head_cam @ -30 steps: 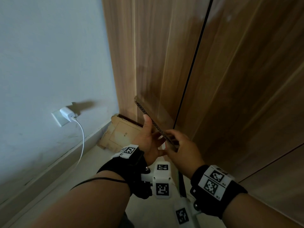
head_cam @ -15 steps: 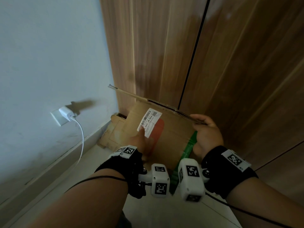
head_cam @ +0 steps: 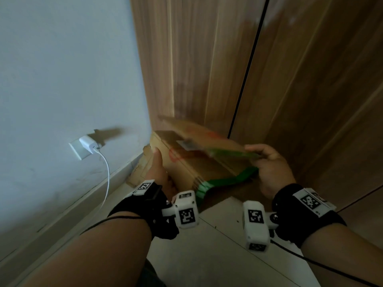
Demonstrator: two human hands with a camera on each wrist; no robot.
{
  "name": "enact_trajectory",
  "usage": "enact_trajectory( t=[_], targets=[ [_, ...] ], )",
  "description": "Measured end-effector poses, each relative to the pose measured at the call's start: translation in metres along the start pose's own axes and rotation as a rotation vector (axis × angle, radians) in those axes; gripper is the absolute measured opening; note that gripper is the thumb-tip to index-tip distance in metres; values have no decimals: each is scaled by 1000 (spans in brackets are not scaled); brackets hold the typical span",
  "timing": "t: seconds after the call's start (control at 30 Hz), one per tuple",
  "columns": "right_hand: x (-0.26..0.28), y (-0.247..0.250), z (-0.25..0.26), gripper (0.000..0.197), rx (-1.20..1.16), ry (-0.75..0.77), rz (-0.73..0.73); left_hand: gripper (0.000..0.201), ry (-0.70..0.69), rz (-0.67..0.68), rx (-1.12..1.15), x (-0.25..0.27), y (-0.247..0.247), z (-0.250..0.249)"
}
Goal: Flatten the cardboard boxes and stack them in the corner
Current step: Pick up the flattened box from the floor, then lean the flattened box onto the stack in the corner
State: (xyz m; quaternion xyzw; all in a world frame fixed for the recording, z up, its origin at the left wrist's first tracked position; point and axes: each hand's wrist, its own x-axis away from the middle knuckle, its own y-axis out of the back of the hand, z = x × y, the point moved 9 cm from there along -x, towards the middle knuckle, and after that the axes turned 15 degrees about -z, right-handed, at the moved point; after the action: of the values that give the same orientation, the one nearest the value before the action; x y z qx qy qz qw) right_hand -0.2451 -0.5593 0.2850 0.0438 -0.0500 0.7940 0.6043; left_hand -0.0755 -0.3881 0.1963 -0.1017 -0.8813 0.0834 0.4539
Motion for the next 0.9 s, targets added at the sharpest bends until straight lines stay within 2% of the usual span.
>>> enact_trajectory(
  t=[0.1, 0.23, 0.3, 0.37, 0.4, 0.47, 0.53, 0.6, 0.67, 0.77, 0.83, 0.9],
  targets=[
    [8, -14, -10, 47, 140, 34, 158, 109, -19, 76, 12, 8, -4, -7],
    [11, -25, -15, 55, 312, 179, 206, 111, -98, 185, -12, 13, -11, -14],
    [11, -25, -14, 59, 365, 247, 203, 93, -78, 258, -50, 18, -15, -13],
    [13, -26, -9, 60, 387, 290, 209, 60, -60, 282, -99, 22, -14, -14],
    [14, -27, -8, 60, 384, 294, 217, 49, -69, 291, -123, 22, -13, -16],
    [14, -27, -8, 59, 401, 274, 248, 39, -110, 304, -127, 26, -14, -22],
    [11, -25, -15, 57, 436, 210, 271, 39, -131, 313, -101, 25, -13, -27],
    [6, -20, -29, 54, 436, 63, 254, 42, -132, 294, -58, 25, -10, -28],
    [1, -14, -44, 50, 409, -67, 167, 39, -140, 264, -30, 24, -5, -32],
    [3, -21, -70, 59, 279, -266, 62, 41, -185, 208, -27, 18, 3, -44],
    [16, -44, -86, 53, 158, -416, 141, 40, -211, 182, -46, 13, 7, -51],
    [30, -67, -95, 48, 116, -493, 245, 39, -223, 162, -56, 10, 11, -55]
  ],
)
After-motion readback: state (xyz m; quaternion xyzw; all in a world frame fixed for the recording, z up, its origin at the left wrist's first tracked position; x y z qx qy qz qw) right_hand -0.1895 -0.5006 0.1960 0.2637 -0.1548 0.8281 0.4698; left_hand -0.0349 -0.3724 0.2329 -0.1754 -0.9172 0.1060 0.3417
